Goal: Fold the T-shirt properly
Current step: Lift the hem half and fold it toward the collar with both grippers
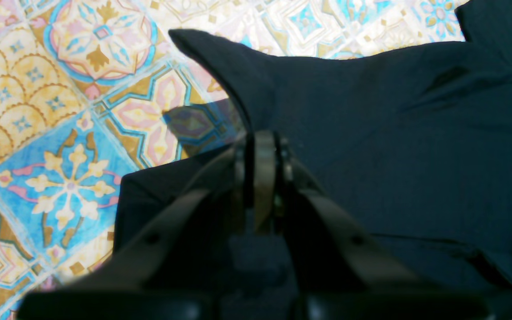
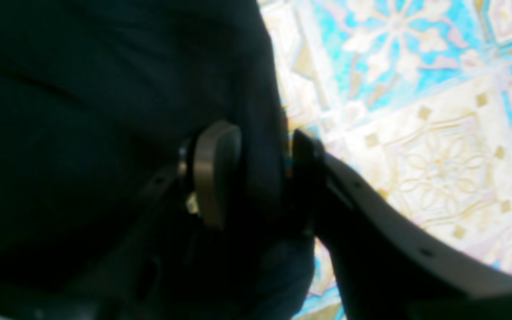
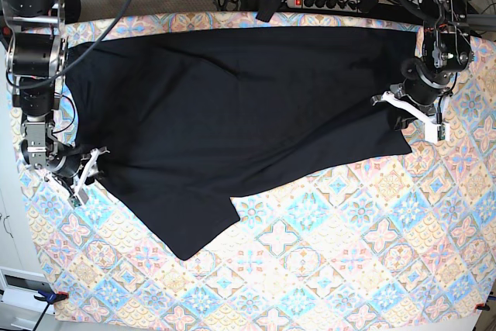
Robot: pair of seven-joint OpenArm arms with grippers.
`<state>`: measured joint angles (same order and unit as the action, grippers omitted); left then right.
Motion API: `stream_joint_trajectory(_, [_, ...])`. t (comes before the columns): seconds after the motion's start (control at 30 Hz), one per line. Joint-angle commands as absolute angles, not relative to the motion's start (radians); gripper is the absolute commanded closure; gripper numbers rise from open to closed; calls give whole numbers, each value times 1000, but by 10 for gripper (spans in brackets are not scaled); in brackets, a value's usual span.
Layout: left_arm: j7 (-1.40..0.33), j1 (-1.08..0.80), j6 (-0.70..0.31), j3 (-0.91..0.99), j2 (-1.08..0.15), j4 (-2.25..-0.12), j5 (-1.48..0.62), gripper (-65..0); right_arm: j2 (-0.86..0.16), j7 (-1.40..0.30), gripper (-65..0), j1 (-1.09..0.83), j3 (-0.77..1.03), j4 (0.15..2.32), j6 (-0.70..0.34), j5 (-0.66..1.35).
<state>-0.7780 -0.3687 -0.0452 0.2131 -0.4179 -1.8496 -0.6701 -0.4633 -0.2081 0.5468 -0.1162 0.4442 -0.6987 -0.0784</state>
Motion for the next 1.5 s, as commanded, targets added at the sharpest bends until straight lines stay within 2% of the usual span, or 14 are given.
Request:
stream_joint_trajectory(0.0, [-759,-364,-47,222,-432,-1865,-674,0,-479,-188,-224,578,-114,458,-698,-70])
stream_joint_trajectory(0.07, [-759,-364,-47,225,-432,-1865,-674,0,-464,-189,-200,578,-114,458,-698,-70])
stream_joint_trajectory(0.2, [-759,-364,-47,225,-432,-1865,-674,0,-446,-191,-61,578,-114,458,-698,-70])
stream_joint_trajectory(0.27, [-759,-364,-47,226,-432,-1865,-674,0,-446,-194,-25,578,-114,458,-698,-70])
stream_joint_trajectory(0.47, [-759,-364,-47,226,-432,-1865,-674,0,-447,-197,-19,573,-105,473,-698,-64])
stream_joint_trajectory(0.6, [-759,-364,-47,229,-432,-1865,-674,0,-455,-217,-16,559,-104,573,-698,-62])
stream_joint_trajectory(0.9, [-759,-371,-47,229,-453,-1870,-674,0,-467,-366,-15,328,85,905,-698,-62])
stream_joint_trajectory(1.47, [-765,-424,-47,229,-515,-1867,-668,0,-469,-418,-15,-35,302,1256,-698,-62])
